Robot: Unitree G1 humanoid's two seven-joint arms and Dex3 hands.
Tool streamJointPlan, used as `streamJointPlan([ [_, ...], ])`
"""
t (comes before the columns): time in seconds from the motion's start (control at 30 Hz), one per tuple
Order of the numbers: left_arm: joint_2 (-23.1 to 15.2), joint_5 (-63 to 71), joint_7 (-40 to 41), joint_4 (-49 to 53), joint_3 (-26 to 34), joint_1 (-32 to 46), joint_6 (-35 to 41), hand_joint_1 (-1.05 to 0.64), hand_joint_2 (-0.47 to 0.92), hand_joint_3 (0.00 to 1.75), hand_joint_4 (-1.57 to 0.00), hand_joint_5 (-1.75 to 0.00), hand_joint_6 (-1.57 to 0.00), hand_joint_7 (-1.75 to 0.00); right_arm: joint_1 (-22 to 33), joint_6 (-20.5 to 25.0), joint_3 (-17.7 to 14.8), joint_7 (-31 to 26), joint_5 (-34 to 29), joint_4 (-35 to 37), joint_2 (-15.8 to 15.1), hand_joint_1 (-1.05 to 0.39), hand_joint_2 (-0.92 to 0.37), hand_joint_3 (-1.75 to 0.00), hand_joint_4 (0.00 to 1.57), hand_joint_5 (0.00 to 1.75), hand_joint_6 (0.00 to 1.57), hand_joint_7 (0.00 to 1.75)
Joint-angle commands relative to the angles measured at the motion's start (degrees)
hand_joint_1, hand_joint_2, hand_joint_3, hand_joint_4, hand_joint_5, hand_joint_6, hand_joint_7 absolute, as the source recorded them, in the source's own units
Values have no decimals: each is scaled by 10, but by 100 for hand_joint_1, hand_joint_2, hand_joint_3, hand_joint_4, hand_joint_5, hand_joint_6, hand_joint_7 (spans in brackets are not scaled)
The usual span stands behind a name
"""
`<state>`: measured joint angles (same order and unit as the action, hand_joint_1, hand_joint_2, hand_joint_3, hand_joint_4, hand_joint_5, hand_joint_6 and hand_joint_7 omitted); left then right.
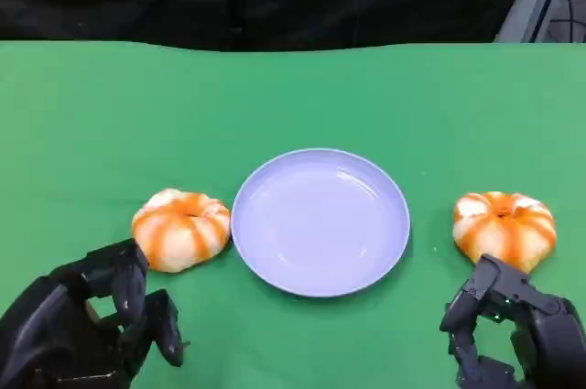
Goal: Grasp the bread from the table and place it into the plate.
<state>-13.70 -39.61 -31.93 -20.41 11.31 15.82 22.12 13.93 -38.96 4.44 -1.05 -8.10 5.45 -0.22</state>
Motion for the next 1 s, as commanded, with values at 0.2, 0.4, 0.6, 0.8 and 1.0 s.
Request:
streamJointPlan([
  [0.2,-7,-1,5,-5,3,3,2,28,71,168,-113,-175,-84,-175,2,-3,-7,-4,4,-1,-6,-13,-57,-109,83,175,71,162],
  [0.4,-7,-1,5,-5,3,3,2,28,71,168,-113,-175,-84,-175,2,-3,-7,-4,4,-1,-6,-13,-57,-109,83,175,71,162],
  [0.6,19,108,13,3,-8,10,-147,-22,65,120,-49,-152,-35,-142,4,-3,-7,0,9,-2,-7,-11,-57,-110,83,175,71,162],
  [0.8,37,171,14,29,-19,14,-254,-57,90,44,0,-129,0,-111,3,-4,-7,1,9,-1,-8,-10,-56,-112,83,175,71,161],
  [1.0,9,331,58,33,-22,3,-382,-70,92,31,0,-118,-4,-101,2,0,-6,1,7,-4,-9,-11,-56,-113,83,175,71,161],
])
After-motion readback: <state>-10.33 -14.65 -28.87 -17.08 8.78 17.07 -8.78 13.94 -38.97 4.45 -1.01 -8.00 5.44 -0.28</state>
